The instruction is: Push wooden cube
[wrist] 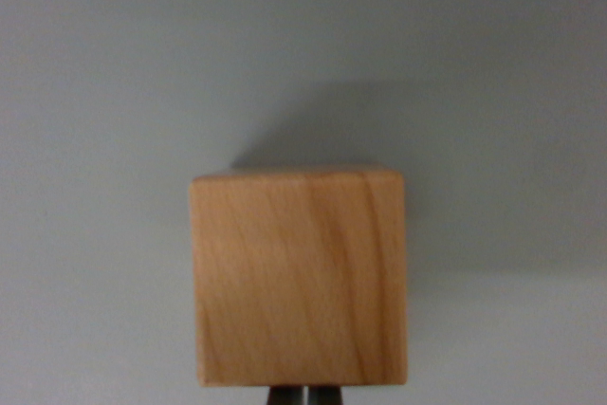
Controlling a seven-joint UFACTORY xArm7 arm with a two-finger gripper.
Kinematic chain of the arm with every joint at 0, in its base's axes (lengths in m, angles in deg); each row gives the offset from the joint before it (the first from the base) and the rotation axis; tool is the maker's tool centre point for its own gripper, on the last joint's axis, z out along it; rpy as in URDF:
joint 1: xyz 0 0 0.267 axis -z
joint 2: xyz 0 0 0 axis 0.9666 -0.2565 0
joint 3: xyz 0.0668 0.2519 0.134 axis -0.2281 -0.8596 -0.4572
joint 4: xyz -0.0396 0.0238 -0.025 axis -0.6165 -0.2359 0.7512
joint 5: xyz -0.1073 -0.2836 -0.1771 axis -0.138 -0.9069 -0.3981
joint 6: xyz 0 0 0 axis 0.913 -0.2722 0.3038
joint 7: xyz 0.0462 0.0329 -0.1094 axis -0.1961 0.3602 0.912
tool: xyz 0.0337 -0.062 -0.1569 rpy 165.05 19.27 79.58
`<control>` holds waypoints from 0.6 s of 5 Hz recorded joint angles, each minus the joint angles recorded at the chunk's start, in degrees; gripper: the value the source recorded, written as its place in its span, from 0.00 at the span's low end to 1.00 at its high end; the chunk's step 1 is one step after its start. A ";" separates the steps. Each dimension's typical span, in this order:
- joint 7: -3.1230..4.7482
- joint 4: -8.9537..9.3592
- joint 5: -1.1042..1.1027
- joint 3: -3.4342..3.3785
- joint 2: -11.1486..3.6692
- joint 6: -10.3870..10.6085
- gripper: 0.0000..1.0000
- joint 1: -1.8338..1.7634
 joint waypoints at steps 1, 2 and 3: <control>0.00 0.00 0.00 0.00 0.00 0.00 1.00 0.00; -0.04 -2.21 -0.01 -0.01 -1.37 -0.84 1.00 0.00; -0.04 -2.21 -0.01 -0.01 -1.37 -0.84 1.00 0.00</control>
